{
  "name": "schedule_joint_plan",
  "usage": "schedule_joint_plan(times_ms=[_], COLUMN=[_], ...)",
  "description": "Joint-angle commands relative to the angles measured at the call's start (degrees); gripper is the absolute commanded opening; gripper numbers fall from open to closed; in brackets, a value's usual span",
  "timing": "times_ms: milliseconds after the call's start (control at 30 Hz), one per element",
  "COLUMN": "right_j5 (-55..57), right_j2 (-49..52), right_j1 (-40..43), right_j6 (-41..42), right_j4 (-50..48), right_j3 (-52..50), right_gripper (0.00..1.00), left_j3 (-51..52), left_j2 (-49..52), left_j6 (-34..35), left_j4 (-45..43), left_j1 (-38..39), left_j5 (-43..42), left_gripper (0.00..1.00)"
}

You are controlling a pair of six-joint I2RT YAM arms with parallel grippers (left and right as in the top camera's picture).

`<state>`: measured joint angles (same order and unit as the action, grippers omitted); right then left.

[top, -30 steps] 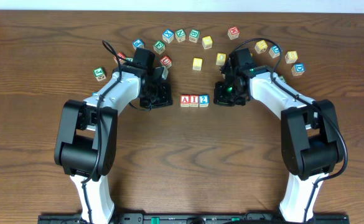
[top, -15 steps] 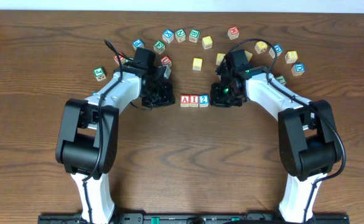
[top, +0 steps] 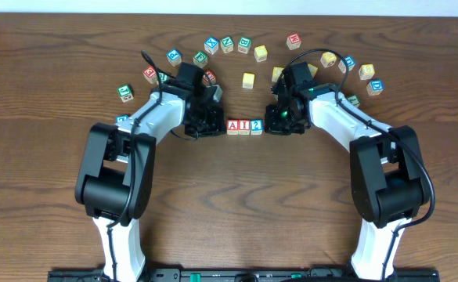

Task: Spell out AI2

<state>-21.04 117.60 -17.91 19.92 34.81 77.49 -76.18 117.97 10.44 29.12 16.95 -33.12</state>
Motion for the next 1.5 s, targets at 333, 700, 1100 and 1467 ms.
schedule_joint_plan(times_ms=[333,700,1100,1467], right_j5=[-0.35,-0.33,0.57,1.42], right_j2=[-0.15,-0.13,-0.15,-0.13], right_j1=[-0.96,-1.27,-1.27,-1.70], right_j6=[0.63,1.31,3.43,4.52], right_j4=[0.15,0.33,-0.39,-2.36], right_j3=[-0.33,-0.33,-0.33,-0.33], right_gripper=[0.01,0.01,0.01,0.01], left_j3=[0.31,0.31,0.31,0.31], left_j2=[0.66,0.66,0.66,0.66], left_j6=[-0.28,-0.31,-0.31,-0.28], left_j4=[-1.20,-1.29,-2.73,-3.10], left_j1=[0.28,0.28,0.28,0.33], left_j5=[-0.98,-0.94,-0.74,-0.74], left_gripper=[0.07,0.07,0.07,0.07])
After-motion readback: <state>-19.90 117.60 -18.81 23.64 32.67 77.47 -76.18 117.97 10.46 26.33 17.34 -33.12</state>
